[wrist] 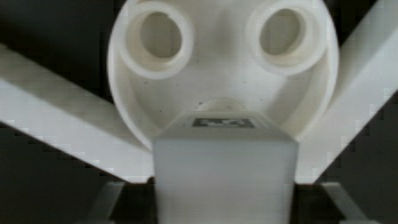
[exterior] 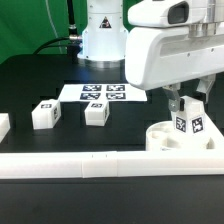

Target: Assemble stool

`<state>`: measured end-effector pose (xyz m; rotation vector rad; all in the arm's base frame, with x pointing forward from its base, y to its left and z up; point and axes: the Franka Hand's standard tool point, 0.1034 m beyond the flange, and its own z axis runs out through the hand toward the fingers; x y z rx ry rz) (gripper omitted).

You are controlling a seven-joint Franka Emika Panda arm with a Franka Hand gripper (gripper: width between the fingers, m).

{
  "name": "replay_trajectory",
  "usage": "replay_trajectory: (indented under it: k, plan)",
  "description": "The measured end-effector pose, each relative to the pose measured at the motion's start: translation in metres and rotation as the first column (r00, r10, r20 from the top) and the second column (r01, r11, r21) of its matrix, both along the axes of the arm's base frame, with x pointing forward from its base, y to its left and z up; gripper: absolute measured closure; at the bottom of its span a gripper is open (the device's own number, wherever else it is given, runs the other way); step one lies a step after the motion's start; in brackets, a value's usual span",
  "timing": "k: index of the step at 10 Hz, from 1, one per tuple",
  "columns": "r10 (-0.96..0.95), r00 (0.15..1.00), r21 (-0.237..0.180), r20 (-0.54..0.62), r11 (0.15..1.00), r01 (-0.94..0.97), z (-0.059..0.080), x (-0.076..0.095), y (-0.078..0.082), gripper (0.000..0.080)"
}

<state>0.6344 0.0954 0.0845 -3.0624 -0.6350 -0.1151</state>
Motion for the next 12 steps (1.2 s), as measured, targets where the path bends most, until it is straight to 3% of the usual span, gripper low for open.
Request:
replay_trajectory:
  k: [5, 9, 12]
  plan:
    - [-0.359, 0.933, 0.035, -0.010, 0.933, 0.359, 0.000, -0.001, 0.003, 0.0463]
    - [-0.668, 0.743, 0.074, -0.027, 0.740, 0.668, 0.000, -0.008, 0.011, 0.0463]
    - [-0.850, 0.517, 0.111, -0.102, 0.506, 0.855, 0.001, -0.007, 0.015, 0.0463]
